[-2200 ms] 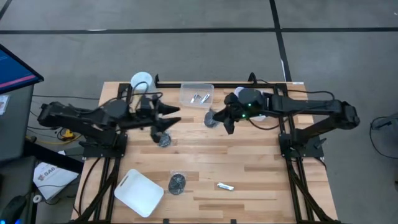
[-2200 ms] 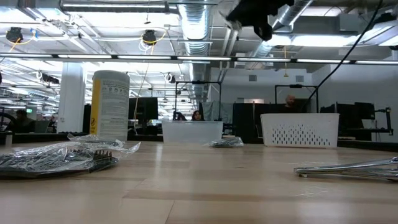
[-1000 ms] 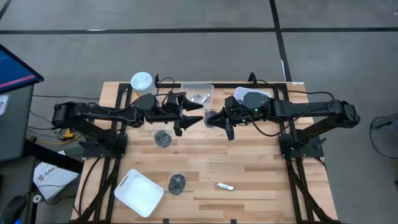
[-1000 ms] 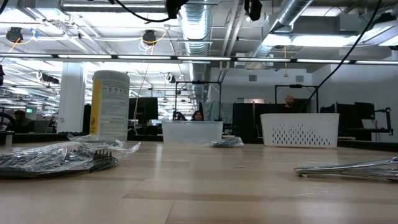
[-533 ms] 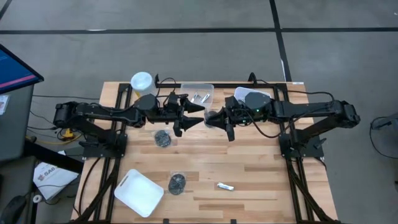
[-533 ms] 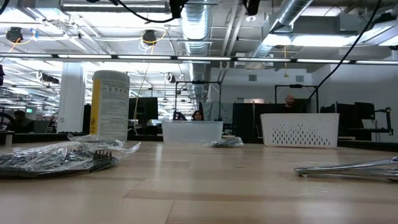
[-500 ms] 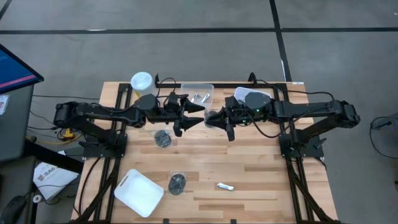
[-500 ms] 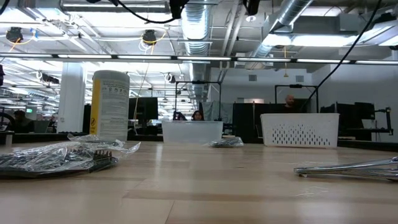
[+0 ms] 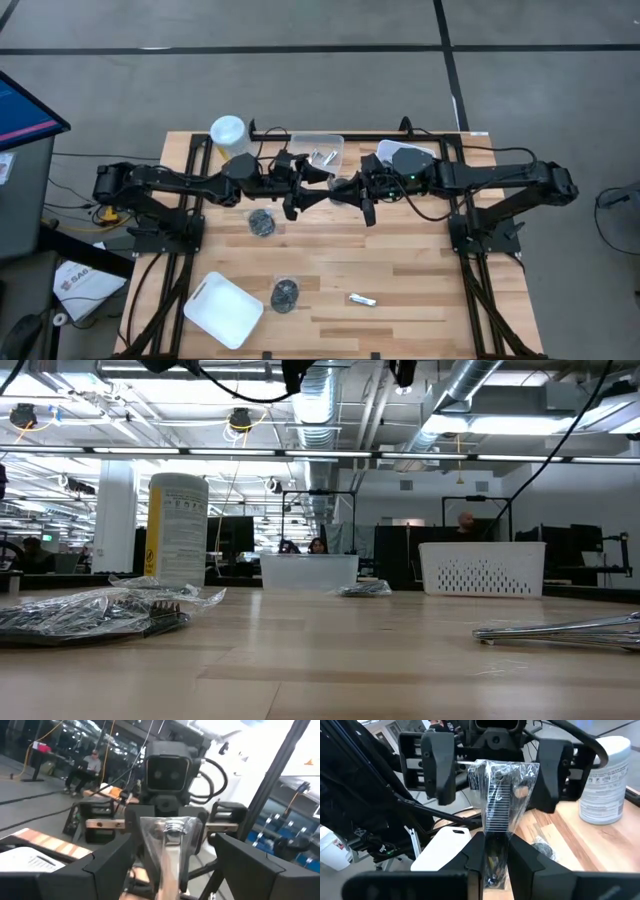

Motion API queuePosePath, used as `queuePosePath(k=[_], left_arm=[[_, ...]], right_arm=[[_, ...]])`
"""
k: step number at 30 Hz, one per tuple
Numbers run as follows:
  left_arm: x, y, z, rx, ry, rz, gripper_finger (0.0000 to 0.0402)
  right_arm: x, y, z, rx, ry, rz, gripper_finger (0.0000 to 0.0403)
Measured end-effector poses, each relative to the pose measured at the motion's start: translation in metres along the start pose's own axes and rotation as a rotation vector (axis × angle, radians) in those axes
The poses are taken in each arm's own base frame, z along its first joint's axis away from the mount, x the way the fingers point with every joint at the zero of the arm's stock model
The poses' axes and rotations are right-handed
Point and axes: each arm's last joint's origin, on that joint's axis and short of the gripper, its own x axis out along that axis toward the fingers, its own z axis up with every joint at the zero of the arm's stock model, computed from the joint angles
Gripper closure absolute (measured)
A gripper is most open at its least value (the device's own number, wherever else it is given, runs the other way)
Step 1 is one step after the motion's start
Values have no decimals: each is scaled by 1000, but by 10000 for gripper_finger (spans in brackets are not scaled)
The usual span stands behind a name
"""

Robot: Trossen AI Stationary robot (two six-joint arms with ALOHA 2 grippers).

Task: Pick & Place Travel size toiletries
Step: Put the silver nail cutter into the transparent bin

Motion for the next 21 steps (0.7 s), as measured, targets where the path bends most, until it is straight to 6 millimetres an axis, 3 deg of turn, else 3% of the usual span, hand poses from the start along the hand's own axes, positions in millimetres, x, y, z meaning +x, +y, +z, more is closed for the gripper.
queuePosePath(k=[9,21], left_arm=[[2,2,0,-1,-21,-8,131],[4,4,-4,-8,-3,-25,227]], right_arm=[[0,0,0,0,-1,1,356],[0,1,0,0,3,25,356]])
